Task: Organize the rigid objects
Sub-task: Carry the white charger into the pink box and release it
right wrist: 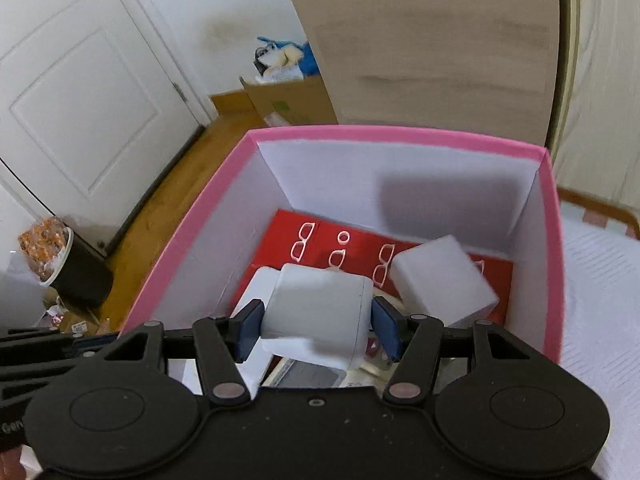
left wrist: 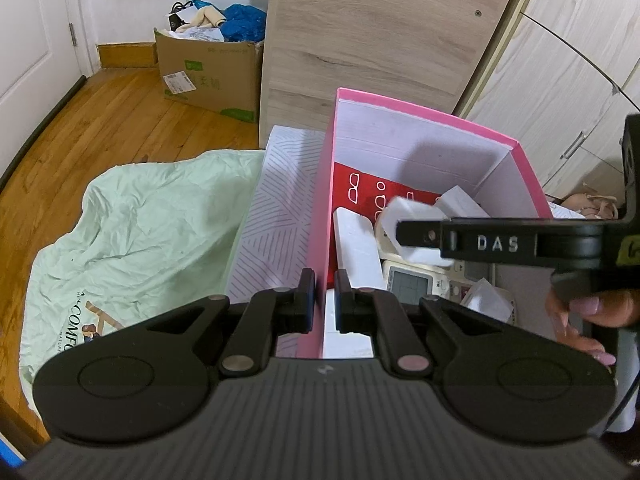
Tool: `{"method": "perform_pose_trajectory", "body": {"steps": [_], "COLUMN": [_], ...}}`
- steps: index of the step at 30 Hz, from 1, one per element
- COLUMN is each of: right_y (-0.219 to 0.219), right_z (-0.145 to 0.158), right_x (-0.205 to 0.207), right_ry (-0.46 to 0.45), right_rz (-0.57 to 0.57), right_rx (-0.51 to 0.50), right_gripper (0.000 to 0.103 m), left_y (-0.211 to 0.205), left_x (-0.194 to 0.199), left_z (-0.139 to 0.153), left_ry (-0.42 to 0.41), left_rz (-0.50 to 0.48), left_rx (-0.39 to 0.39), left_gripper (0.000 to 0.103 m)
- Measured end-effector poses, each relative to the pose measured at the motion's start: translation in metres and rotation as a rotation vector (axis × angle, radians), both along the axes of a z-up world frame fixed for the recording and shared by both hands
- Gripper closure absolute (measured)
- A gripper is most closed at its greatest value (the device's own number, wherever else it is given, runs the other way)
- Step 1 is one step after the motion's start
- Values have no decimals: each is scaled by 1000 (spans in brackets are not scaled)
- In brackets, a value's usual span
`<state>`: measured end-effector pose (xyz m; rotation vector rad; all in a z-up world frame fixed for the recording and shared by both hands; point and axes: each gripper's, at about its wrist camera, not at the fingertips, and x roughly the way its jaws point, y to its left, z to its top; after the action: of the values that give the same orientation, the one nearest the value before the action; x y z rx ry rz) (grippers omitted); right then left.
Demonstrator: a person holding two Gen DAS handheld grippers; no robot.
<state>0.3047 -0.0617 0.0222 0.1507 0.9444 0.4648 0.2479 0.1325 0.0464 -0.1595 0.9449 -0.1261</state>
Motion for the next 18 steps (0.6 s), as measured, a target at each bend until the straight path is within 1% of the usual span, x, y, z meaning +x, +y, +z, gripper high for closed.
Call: {"method": "perform_pose_trajectory", "body": {"steps": [3, 5, 7, 8, 11, 18], "right_y": [1, 1, -3, -5, -8, -20], "right_z": [-4, -3, 2, 5, 16, 46], "right_x": [5, 5, -1, -4, -19, -60], "right_ry": [29, 28, 16, 14, -32, -158], "right_rz": [-19, -32, -30, -18, 18, 65], "right_rx": [9, 16, 56, 74, 88, 64], "right_gripper": [39, 38, 38, 36, 36, 36], "left_y": [0, -1, -2, -3, -3, -4], "left_x": [0, -1, -1, -1, -1, -1], "left_z": [0, 0, 0, 0, 0, 1], "left_ry": [0, -1, -3, -2, -5, -6], "left_rz": [-2, -3, -5, -6, -10, -9], "left_rx": [1, 2, 8, 10, 11, 13], "left_gripper": [96, 96, 96, 96, 96, 96]}}
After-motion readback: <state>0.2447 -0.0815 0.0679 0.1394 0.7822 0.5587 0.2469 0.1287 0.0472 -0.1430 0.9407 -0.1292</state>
